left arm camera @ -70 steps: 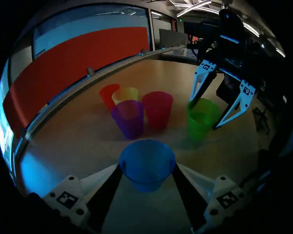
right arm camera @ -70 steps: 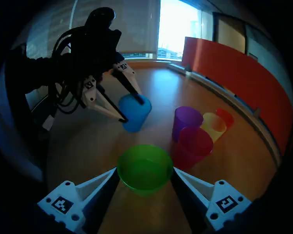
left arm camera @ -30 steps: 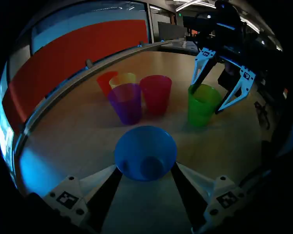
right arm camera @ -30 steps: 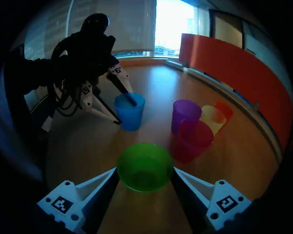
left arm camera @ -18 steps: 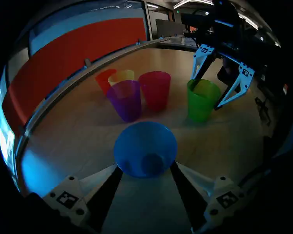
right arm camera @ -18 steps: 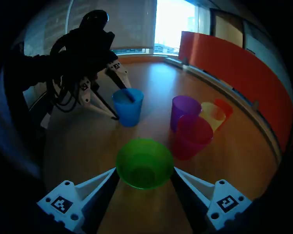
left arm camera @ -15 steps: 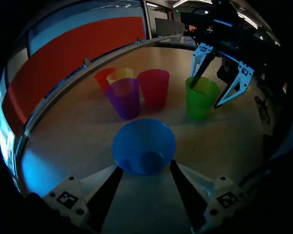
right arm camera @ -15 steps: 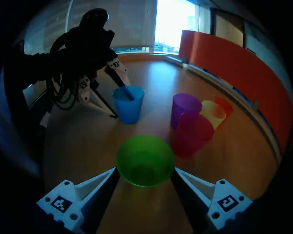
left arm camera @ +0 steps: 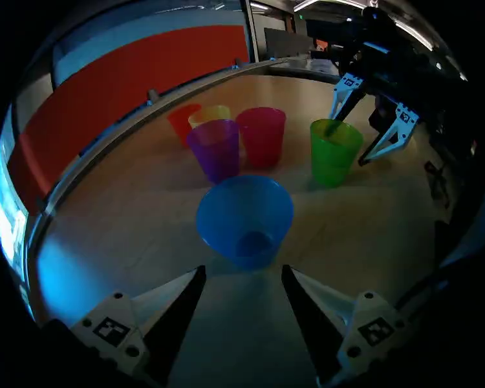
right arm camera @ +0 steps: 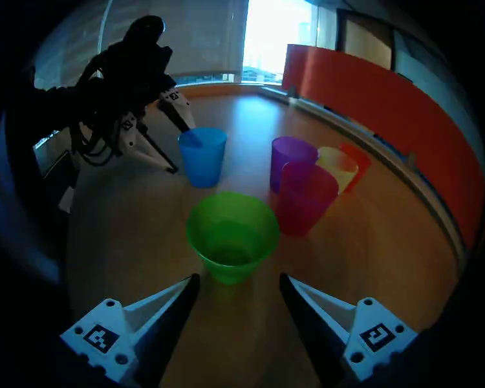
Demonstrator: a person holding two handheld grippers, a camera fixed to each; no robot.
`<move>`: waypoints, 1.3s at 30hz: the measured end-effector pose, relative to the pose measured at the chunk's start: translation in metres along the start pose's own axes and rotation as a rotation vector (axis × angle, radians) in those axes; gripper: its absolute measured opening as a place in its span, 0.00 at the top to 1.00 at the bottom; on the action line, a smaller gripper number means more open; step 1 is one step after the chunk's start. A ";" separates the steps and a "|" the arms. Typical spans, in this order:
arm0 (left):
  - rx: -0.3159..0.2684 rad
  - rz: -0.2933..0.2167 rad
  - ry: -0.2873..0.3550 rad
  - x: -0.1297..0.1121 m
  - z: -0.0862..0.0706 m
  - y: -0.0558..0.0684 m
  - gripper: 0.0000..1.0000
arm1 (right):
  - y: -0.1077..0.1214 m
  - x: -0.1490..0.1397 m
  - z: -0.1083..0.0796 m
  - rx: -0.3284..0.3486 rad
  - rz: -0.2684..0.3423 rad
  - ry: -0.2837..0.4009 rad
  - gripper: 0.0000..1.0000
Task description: Pour water
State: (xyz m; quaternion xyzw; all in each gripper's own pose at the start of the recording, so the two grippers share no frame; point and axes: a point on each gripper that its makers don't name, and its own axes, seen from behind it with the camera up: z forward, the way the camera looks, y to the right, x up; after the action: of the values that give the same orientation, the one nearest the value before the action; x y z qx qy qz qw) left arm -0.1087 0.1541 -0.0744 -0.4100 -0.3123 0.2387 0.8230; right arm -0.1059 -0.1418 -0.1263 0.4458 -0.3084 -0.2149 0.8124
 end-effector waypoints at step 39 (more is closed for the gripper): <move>0.488 -0.239 0.204 -0.012 -0.094 -0.080 0.14 | 0.097 -0.008 -0.095 -0.563 0.380 0.244 0.05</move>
State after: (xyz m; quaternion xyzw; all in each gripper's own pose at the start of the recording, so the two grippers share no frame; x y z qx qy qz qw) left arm -0.0396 0.0530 -0.0568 -0.1820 -0.2072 0.1656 0.9468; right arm -0.0387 -0.0312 -0.0847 0.1616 -0.2153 -0.0816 0.9596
